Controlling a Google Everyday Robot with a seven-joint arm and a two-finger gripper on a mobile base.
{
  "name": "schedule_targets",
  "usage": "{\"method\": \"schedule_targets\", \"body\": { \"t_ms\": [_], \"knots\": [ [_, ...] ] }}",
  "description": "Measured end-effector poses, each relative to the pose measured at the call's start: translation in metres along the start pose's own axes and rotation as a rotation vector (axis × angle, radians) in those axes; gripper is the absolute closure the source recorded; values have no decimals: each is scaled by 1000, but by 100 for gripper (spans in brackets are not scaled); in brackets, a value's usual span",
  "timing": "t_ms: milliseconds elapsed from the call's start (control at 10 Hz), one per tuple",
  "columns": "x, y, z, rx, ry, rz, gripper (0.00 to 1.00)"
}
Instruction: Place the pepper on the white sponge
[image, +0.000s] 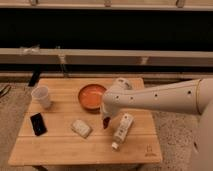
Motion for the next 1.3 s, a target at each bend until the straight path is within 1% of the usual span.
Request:
{"method": "schedule_targets", "body": {
  "t_ms": [200, 400, 500, 600, 900, 1100, 1300],
  "knots": [
    [-16, -39, -6, 57, -22, -80, 94],
    [-20, -60, -3, 93, -42, -126, 94],
    [-20, -71, 3, 103, -50, -155, 94],
    [-21, -74, 9, 105, -56, -174, 94],
    [-16, -79, 27, 111, -67, -196, 94],
    [-14, -84, 35, 116, -71, -207, 94],
    [-11, -91, 39, 128, -64, -225, 94]
  ]
}}
